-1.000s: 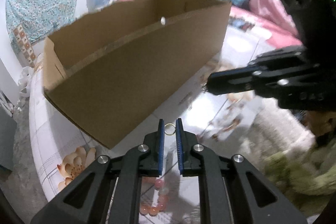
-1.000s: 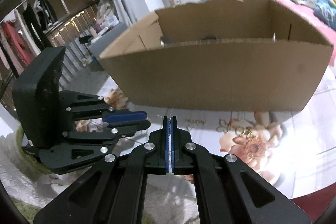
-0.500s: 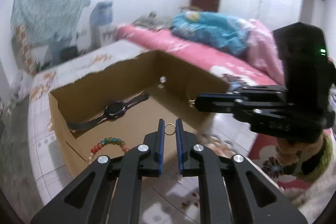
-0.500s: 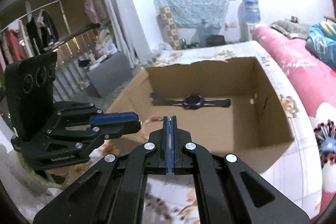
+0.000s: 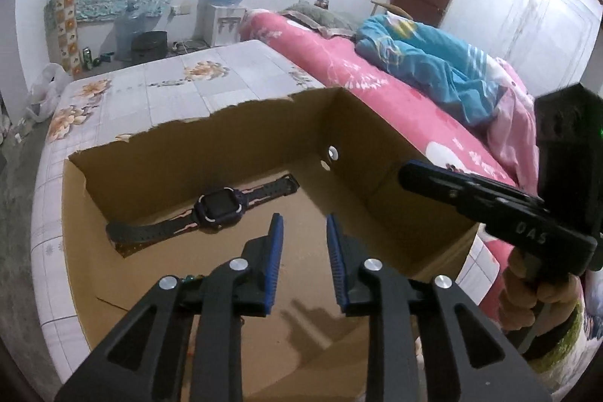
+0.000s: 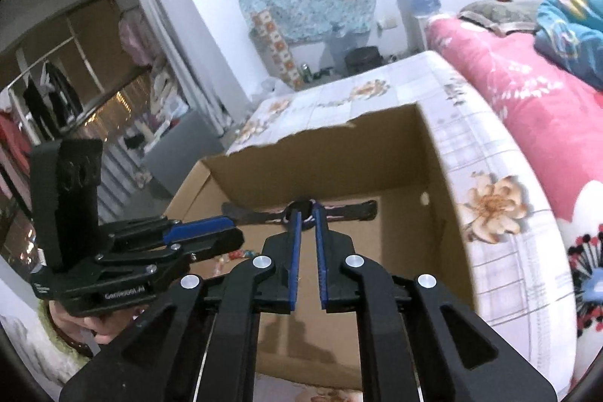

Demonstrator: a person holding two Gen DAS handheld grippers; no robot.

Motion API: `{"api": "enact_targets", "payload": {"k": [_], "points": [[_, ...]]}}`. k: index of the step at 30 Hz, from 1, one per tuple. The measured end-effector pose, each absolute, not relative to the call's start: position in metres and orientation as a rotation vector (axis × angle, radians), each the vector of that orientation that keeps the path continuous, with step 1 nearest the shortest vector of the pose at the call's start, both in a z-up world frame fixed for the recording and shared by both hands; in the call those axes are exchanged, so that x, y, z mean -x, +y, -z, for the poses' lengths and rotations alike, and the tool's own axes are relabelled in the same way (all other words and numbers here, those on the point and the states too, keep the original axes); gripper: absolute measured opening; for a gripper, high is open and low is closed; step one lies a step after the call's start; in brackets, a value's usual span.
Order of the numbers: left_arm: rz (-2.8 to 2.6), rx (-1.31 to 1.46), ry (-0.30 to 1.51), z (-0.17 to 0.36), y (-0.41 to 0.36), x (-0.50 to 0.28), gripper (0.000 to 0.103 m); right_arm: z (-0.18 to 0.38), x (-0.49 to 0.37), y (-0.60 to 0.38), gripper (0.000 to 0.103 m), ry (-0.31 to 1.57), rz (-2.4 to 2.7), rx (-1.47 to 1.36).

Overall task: Organize jewelry
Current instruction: 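Move the left gripper back to the silver spring clasp on the table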

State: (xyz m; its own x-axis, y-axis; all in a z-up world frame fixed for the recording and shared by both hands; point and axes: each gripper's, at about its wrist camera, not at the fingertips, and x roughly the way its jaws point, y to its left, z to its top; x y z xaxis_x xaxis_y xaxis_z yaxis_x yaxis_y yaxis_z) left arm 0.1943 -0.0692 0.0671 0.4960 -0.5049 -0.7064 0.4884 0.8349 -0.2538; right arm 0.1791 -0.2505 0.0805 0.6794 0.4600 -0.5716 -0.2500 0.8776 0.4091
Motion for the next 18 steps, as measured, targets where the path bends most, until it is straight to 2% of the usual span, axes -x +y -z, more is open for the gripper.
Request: {"api": "enact_targets", "payload": {"k": [7, 11, 14, 16, 18], "points": [[0.585, 0.046, 0.839, -0.077, -0.059, -0.183, 0.024, -0.089, -0.155, -0.275, 0.013, 0.675, -0.355, -0.358], [0.592, 0.058, 0.8, -0.086, -0.05, -0.165, 0.031, -0.099, -0.134, -0.289, 0.019, 0.639, -0.326, -0.377], [0.604, 0.068, 0.77, -0.093, -0.042, -0.15, 0.04, -0.107, -0.118, -0.294, 0.03, 0.615, -0.314, -0.372], [0.616, 0.071, 0.752, -0.097, -0.036, -0.139, 0.045, -0.111, -0.109, -0.296, 0.043, 0.605, -0.316, -0.364], [0.63, 0.069, 0.736, -0.1, -0.031, -0.127, 0.049, -0.113, -0.1, -0.294, 0.048, 0.597, -0.321, -0.352]]}}
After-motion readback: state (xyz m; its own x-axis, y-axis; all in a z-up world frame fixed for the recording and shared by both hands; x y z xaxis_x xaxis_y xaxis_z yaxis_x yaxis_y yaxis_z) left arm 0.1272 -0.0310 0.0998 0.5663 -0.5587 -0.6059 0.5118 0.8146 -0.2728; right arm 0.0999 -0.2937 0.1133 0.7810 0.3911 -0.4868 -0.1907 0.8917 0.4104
